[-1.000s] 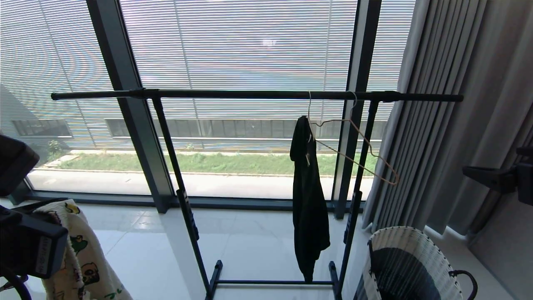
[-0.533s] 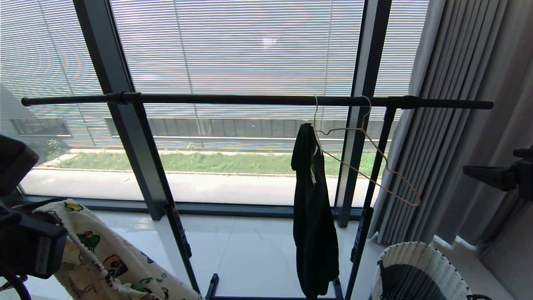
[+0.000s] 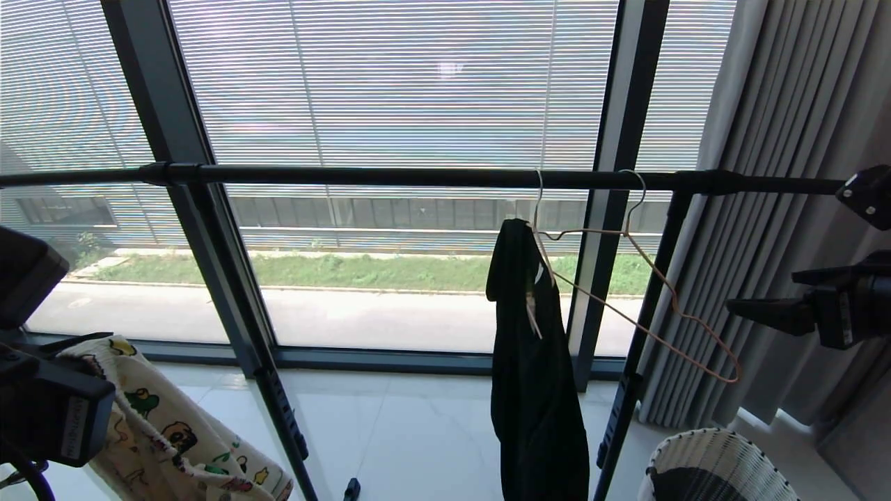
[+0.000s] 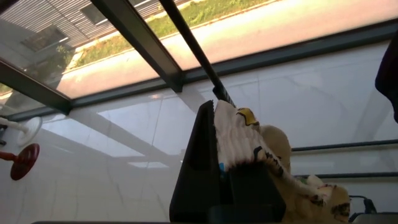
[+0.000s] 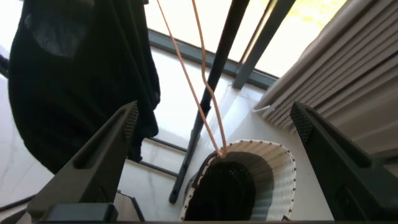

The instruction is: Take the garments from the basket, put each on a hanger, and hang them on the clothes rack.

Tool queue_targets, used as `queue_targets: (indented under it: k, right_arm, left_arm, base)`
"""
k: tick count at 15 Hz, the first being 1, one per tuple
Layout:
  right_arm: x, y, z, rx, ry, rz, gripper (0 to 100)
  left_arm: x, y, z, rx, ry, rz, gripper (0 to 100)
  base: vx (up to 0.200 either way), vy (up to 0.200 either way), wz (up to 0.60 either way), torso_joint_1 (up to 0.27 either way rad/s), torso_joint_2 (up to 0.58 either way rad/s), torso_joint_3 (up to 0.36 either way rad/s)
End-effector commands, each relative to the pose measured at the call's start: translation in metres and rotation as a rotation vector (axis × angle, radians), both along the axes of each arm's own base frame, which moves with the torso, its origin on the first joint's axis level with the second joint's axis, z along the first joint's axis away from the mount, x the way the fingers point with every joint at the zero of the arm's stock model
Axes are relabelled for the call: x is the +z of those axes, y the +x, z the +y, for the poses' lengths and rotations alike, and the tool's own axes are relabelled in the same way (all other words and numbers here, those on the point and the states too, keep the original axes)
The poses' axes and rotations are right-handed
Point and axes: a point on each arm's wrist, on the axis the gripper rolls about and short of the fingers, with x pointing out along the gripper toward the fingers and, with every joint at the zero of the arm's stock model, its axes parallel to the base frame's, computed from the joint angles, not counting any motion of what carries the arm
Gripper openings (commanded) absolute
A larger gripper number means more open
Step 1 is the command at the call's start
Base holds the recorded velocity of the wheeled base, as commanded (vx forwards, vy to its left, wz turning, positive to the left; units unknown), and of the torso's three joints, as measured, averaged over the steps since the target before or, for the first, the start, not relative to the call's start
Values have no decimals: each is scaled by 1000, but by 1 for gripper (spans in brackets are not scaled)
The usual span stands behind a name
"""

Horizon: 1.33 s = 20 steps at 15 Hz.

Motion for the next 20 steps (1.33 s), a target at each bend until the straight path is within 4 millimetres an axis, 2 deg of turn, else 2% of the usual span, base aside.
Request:
queue_targets:
  k: [1, 3, 6, 11, 15, 20]
  right_arm:
    - [-14, 21, 1, 24, 9, 72, 100]
    - [-22, 33, 0, 51, 9, 107, 100]
    - [-39, 63, -10, 145, -18, 151, 100]
    - [-54, 103, -5, 201, -69, 173, 100]
    - [-62, 121, 6, 230, -73, 190, 100]
    - [-79, 132, 14, 250, -74, 247, 100]
  left_arm:
    - [1, 0, 0, 2, -4, -5, 0]
    - [2, 0, 0, 2, -10, -14, 0]
    - [7, 1, -1, 0, -37, -57, 0]
    - [11, 1, -1, -6, -44, -90, 0]
    - [13, 1, -1, -15, -29, -93, 0]
    - [14, 0, 0, -15, -32, -99, 0]
  base:
    - [0, 0, 0, 0, 0, 0]
    - [0, 0, 0, 0, 0, 0]
    - [0, 0, 0, 0, 0, 0]
    - [0, 0, 0, 0, 0, 0]
    - [0, 0, 0, 0, 0, 0]
    - [0, 0, 0, 0, 0, 0]
